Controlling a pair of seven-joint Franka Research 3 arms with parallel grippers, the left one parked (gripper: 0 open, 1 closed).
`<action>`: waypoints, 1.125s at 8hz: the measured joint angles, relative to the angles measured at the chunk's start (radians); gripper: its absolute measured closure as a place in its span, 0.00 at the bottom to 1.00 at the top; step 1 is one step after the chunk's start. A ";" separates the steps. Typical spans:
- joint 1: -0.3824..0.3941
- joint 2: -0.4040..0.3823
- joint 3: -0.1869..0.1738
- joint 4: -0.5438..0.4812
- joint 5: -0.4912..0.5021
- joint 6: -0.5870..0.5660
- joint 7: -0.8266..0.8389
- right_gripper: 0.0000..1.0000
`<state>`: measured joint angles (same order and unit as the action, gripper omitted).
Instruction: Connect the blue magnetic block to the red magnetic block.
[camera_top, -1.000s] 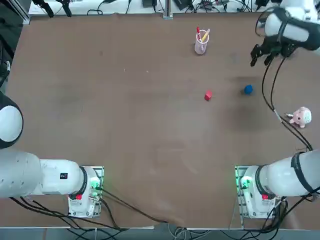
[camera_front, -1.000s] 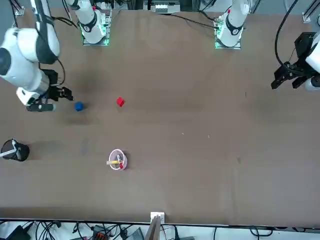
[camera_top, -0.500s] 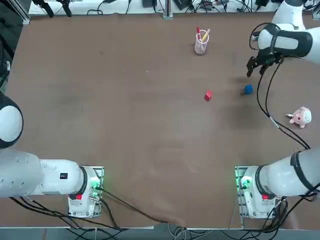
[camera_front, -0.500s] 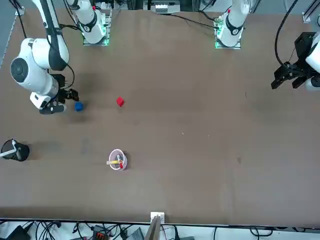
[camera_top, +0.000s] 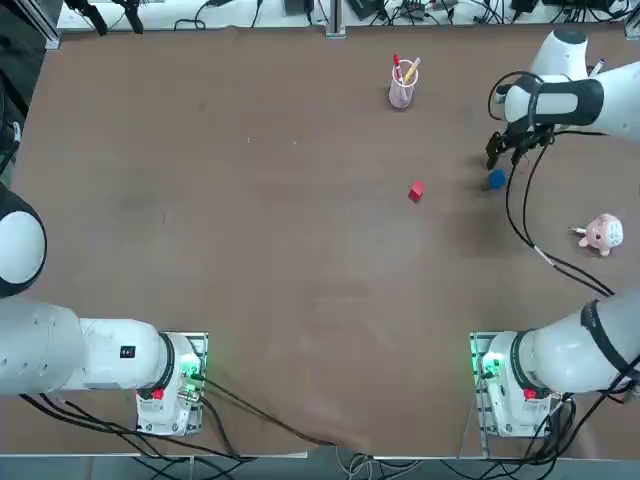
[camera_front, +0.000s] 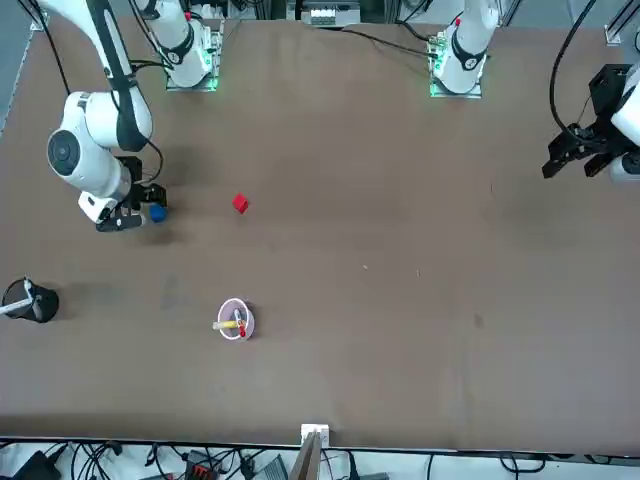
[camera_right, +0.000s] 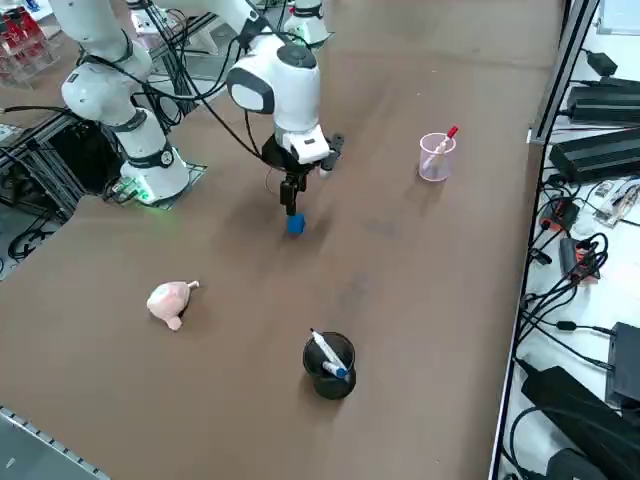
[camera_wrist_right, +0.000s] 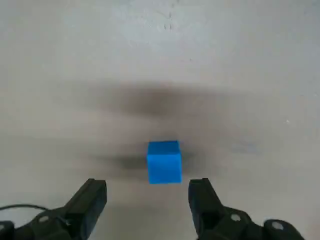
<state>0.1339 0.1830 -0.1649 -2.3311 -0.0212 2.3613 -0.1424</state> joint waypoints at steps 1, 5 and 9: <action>0.000 0.019 0.000 -0.001 0.000 0.018 0.000 0.00; 0.000 0.083 0.000 -0.001 -0.001 0.070 -0.001 0.00; 0.000 0.121 0.000 -0.001 -0.001 0.098 -0.003 0.46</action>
<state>0.1338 0.3043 -0.1647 -2.3322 -0.0223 2.4598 -0.1449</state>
